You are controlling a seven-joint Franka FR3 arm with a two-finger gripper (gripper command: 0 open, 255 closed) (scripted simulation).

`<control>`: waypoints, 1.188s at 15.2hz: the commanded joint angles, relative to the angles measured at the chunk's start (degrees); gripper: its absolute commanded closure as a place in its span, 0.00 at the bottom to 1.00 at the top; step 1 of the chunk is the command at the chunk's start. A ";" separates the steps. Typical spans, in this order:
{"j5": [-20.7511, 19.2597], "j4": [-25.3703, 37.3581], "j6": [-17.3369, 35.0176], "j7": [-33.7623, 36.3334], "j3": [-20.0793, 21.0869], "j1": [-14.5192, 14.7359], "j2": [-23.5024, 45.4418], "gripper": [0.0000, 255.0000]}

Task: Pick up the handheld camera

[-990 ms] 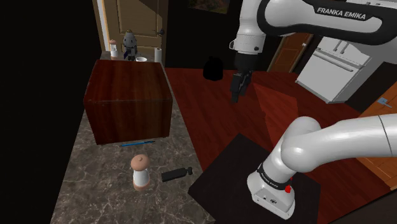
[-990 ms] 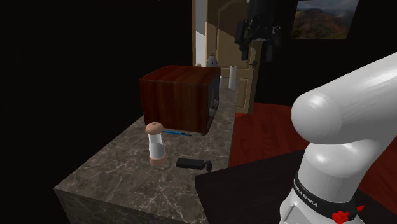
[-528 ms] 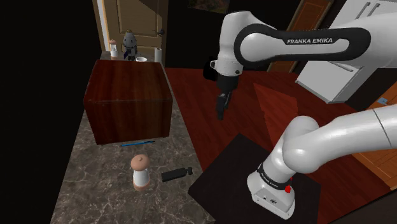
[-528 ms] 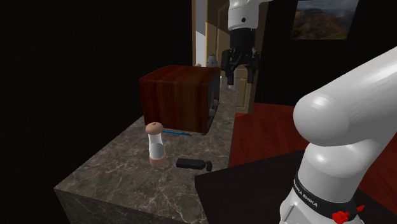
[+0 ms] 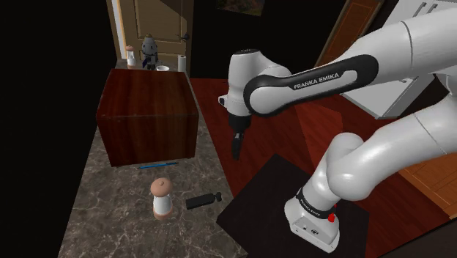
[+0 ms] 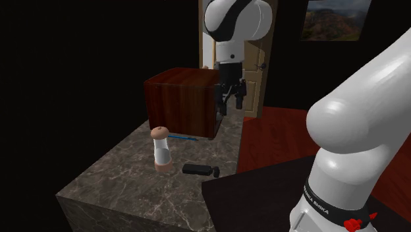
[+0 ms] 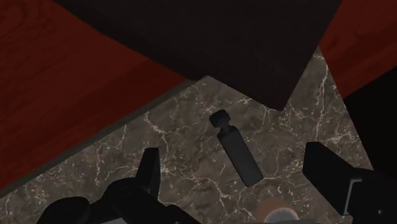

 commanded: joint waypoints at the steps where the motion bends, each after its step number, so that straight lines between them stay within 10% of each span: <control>1: -0.14 -0.99 4.94 -1.00 1.40 1.20 3.32 0.00; 9: -5.56 -0.63 23.56 -2.69 6.33 3.59 20.79 0.00; 18: -23.92 4.83 38.52 5.11 5.97 7.55 41.32 0.00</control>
